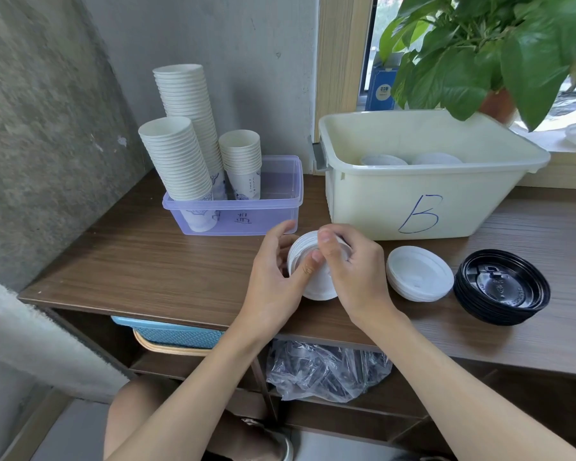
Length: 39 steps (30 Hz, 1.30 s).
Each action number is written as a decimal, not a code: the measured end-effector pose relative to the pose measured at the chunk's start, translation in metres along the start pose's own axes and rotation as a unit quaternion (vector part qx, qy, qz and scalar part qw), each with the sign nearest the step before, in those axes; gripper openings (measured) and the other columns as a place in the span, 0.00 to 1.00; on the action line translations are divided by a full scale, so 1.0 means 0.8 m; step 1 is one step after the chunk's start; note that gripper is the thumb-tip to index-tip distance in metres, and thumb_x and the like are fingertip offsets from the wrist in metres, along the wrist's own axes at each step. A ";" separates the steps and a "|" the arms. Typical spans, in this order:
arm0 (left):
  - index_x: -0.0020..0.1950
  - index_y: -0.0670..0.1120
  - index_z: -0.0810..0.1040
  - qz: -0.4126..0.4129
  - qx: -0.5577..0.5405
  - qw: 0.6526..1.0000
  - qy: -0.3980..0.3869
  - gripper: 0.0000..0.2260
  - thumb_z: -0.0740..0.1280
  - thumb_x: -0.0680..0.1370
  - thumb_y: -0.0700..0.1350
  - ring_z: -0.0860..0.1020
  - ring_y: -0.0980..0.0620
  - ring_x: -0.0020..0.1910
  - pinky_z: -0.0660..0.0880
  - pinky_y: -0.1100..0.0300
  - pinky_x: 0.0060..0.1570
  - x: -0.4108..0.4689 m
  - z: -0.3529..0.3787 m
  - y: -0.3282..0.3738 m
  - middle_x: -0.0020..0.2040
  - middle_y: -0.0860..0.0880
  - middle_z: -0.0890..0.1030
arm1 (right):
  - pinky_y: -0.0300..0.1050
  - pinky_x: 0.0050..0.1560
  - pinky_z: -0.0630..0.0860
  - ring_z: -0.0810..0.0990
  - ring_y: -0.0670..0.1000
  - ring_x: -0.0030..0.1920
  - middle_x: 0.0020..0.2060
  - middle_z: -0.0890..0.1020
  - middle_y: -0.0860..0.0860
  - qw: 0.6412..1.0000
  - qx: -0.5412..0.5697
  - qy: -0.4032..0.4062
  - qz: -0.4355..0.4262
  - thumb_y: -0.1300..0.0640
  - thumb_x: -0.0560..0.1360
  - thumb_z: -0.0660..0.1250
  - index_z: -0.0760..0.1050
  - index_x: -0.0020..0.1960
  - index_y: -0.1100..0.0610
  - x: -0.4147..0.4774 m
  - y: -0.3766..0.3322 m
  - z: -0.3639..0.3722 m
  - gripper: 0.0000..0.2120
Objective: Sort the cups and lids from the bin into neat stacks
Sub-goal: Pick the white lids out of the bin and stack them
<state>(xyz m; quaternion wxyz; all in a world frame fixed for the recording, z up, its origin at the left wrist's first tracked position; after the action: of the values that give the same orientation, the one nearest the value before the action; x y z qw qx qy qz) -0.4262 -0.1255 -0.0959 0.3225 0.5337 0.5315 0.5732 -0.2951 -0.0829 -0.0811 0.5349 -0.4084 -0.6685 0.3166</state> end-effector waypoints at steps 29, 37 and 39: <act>0.61 0.51 0.78 0.002 -0.018 0.993 -0.113 0.14 0.63 0.78 0.51 0.80 0.59 0.54 0.75 0.62 0.56 0.010 0.057 0.057 0.53 0.58 0.83 | 0.35 0.53 0.70 0.76 0.46 0.52 0.51 0.80 0.47 0.990 -0.138 -0.008 -0.026 0.48 0.77 0.64 0.75 0.61 0.56 0.013 -0.046 -0.110 0.17; 0.60 0.47 0.80 -0.046 0.090 0.985 -0.138 0.16 0.64 0.81 0.56 0.80 0.59 0.53 0.74 0.63 0.53 0.015 0.129 0.050 0.52 0.57 0.83 | 0.39 0.53 0.72 0.77 0.48 0.53 0.51 0.80 0.48 0.982 -0.166 0.084 0.017 0.50 0.76 0.67 0.74 0.62 0.56 -0.009 -0.045 -0.207 0.17; 0.59 0.47 0.77 -0.054 0.191 0.966 -0.164 0.18 0.69 0.77 0.59 0.79 0.57 0.52 0.74 0.62 0.51 0.017 0.142 0.042 0.52 0.56 0.81 | 0.36 0.51 0.69 0.76 0.48 0.53 0.52 0.79 0.49 0.981 -0.169 0.096 0.022 0.51 0.76 0.67 0.73 0.63 0.56 -0.014 -0.045 -0.220 0.17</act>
<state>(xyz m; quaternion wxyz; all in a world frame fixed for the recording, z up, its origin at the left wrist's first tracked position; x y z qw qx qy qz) -0.3140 -0.0901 -0.0759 0.3283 0.6423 0.5992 0.3473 -0.1303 -0.1116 -0.0155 0.5130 -0.5357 -0.6488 0.1700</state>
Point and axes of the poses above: each hand's wrist, its own x-axis towards the middle knuckle, its own z-axis out of the palm, y = z × x, the point moved 5 cm from there along x, towards the middle knuckle
